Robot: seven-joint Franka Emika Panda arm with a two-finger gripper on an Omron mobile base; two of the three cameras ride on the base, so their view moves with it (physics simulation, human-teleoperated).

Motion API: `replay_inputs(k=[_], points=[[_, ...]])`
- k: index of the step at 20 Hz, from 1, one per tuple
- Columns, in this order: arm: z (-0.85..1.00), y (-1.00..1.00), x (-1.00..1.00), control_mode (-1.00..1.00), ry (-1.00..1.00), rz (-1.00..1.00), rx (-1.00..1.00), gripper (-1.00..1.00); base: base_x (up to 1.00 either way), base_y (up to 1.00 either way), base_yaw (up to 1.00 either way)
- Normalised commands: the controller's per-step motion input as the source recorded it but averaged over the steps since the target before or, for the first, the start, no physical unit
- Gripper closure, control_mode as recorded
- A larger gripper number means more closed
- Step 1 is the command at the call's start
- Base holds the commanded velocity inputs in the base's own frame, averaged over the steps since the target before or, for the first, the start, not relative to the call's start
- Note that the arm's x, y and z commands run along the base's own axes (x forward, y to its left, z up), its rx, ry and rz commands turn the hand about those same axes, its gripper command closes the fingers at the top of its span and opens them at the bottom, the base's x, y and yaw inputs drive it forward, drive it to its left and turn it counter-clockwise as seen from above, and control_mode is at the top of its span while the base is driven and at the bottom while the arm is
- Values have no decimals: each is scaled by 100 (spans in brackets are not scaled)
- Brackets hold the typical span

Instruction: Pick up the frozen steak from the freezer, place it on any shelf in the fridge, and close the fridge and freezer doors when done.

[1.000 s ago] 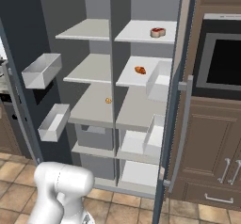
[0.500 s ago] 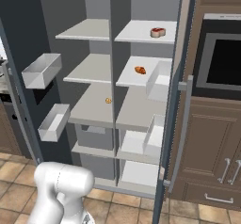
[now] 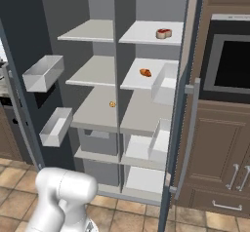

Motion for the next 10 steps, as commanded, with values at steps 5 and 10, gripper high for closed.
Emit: replay_inputs(k=[5, 10], points=[[-18, 54, 44, -100, -7, -20, 5, -100, 0, 0, 0], [-22, 37, 31, -100, 0, -19, 12, -100, 0, 0, 0]])
